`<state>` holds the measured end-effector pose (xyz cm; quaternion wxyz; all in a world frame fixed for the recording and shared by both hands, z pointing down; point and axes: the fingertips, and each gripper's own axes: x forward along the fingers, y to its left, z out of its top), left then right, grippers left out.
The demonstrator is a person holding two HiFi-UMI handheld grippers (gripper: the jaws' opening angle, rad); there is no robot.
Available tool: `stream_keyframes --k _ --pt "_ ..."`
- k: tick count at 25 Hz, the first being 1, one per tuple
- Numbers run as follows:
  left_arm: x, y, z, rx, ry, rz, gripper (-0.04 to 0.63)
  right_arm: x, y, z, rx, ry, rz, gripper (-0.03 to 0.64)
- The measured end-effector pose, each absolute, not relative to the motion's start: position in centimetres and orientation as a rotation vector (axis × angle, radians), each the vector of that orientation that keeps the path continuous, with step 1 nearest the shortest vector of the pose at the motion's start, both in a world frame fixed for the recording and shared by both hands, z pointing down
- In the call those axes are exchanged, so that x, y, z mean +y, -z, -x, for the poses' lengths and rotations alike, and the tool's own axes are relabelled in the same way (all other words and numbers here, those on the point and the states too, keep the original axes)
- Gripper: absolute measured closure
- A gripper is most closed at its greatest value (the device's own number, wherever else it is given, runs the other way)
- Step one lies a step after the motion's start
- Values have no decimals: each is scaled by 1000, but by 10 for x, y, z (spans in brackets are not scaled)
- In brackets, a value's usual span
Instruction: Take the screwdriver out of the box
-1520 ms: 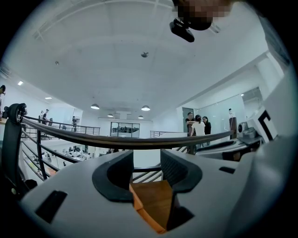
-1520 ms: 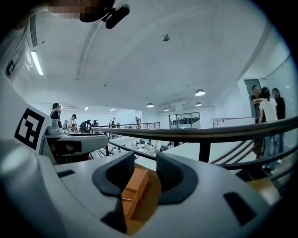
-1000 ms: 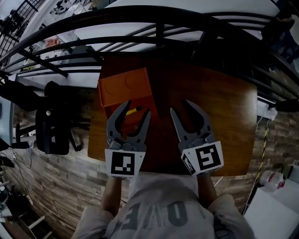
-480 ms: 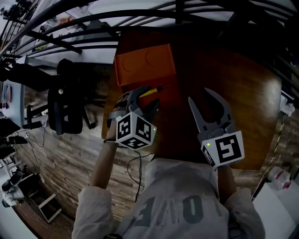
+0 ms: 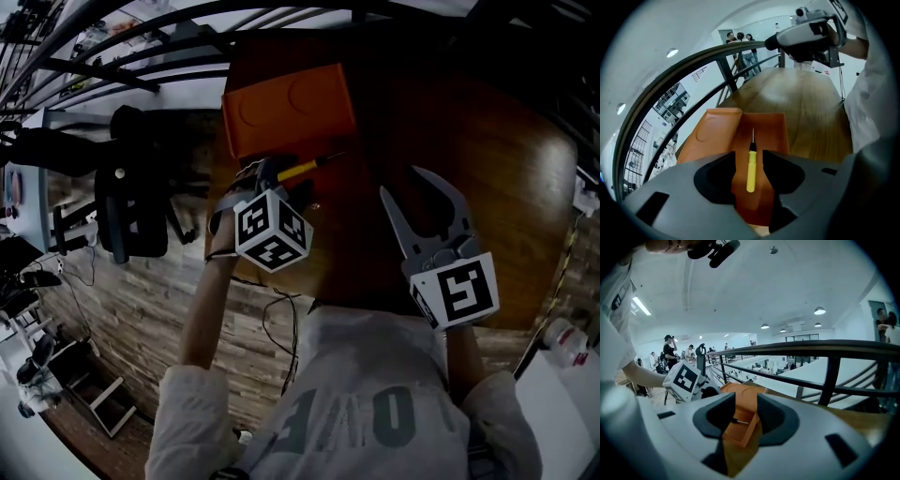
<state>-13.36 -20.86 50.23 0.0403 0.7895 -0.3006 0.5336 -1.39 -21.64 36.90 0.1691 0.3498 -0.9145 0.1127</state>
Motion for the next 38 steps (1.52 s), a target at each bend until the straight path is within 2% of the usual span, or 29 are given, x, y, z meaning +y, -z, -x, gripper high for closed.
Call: stream_keyframes --k 18,26,38 --pt "-211 -557 146 -763 -1786 -2262 403 -220 -389 13 -2553 -334 -946 480" --pt "-208 -574 153 -705 -1847 -2217 460 -223 -394 12 -2536 -366 -965 480" --pt "-205 -580 153 -623 -1815 -2161 478 -219 -399 19 -2543 -391 -913 480"
